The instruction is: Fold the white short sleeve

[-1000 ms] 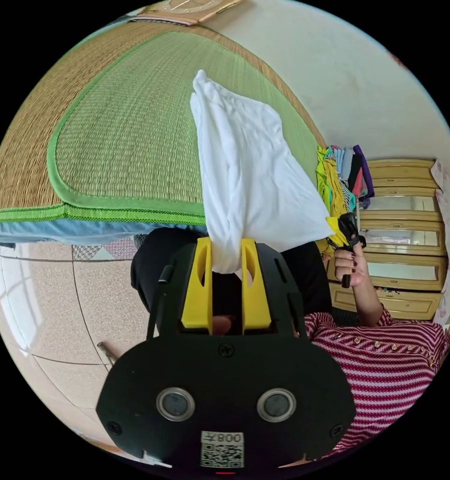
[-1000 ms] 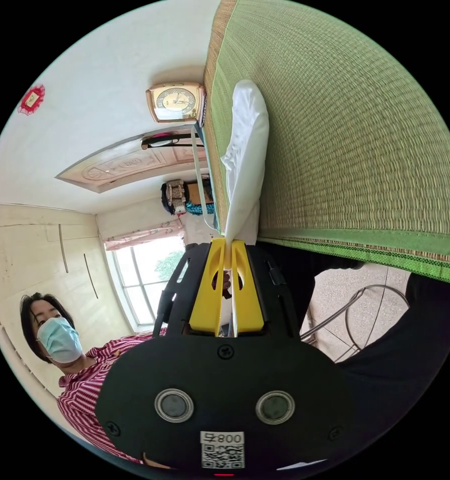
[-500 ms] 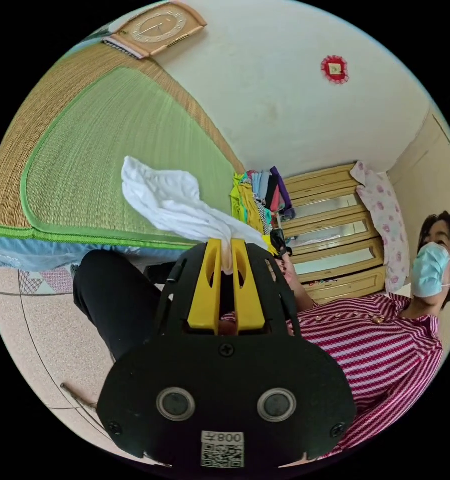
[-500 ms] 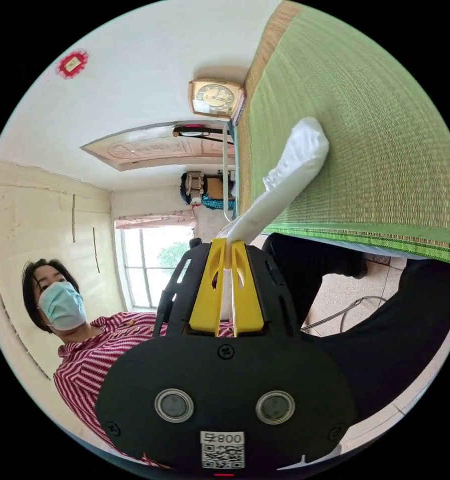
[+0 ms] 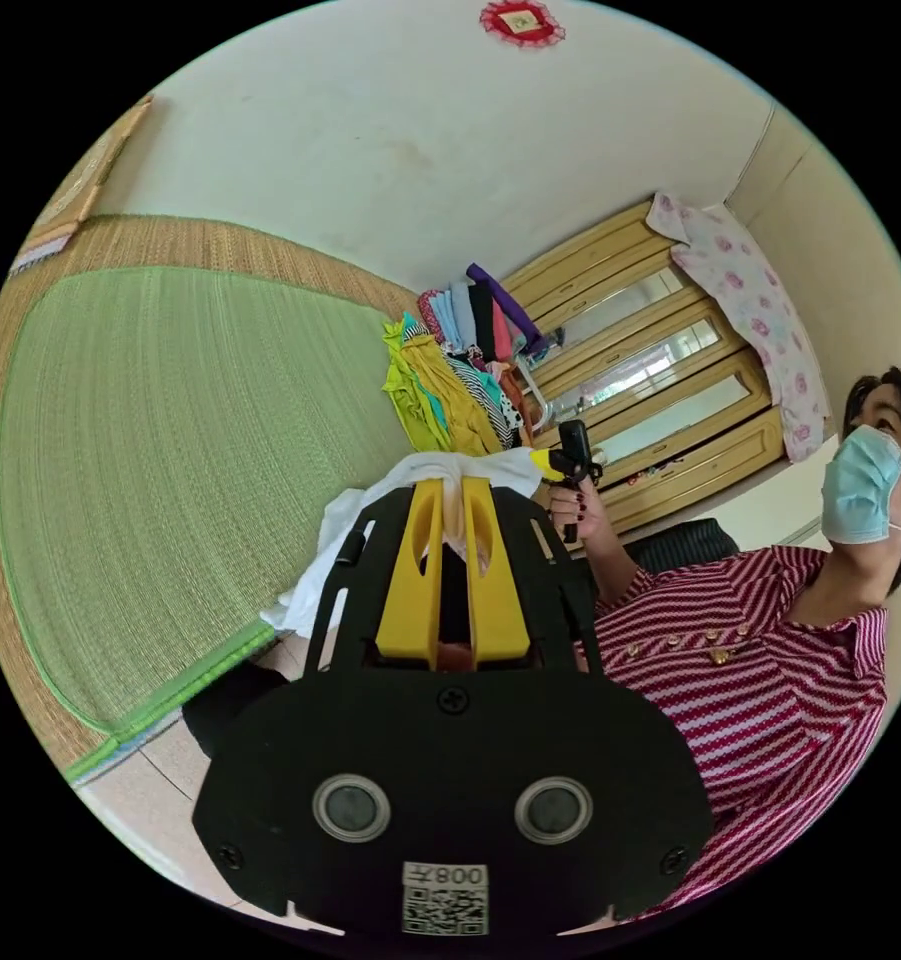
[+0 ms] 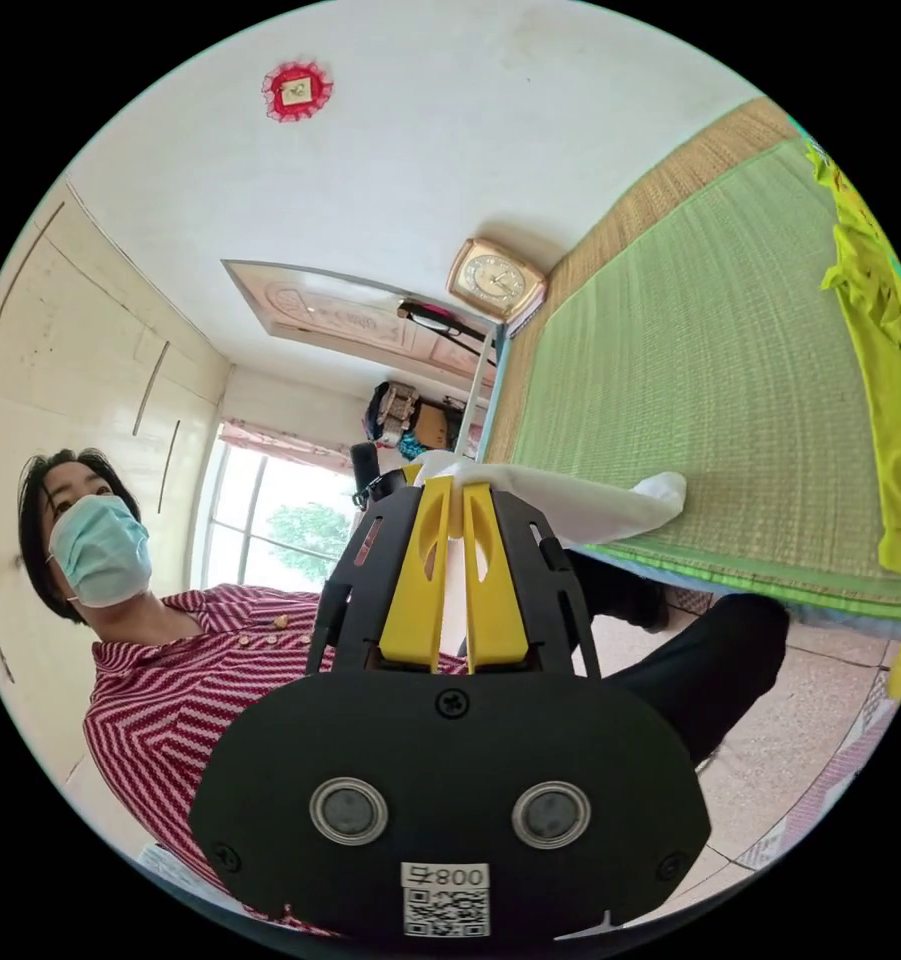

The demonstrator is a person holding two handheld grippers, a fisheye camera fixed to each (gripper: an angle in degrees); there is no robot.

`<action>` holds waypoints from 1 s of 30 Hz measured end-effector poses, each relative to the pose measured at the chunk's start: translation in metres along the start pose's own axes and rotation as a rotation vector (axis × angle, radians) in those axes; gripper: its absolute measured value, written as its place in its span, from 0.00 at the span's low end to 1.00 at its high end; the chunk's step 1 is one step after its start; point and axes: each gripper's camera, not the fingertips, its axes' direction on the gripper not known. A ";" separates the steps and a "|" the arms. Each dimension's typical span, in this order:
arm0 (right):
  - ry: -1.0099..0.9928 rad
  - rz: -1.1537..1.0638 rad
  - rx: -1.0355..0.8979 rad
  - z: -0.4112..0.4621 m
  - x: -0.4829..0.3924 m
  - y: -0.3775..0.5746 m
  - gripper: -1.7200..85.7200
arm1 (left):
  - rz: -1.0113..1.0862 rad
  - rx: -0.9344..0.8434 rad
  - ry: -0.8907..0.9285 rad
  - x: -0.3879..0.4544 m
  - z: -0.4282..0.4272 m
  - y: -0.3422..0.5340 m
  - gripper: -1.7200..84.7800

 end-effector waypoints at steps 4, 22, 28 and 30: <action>0.062 -0.034 0.080 -0.033 0.000 -0.072 0.04 | 0.083 -0.017 -0.051 -0.005 0.036 -0.139 0.06; 0.384 -0.003 0.300 -0.137 0.102 -0.459 0.04 | 0.114 0.118 -0.316 -0.102 0.282 -0.485 0.07; 0.492 0.398 0.250 -0.098 0.275 -0.439 0.03 | -0.071 -0.187 -0.416 -0.192 0.421 -0.455 0.07; 0.486 0.321 0.244 -0.093 0.275 -0.431 0.02 | -0.046 -0.151 -0.385 -0.191 0.424 -0.454 0.07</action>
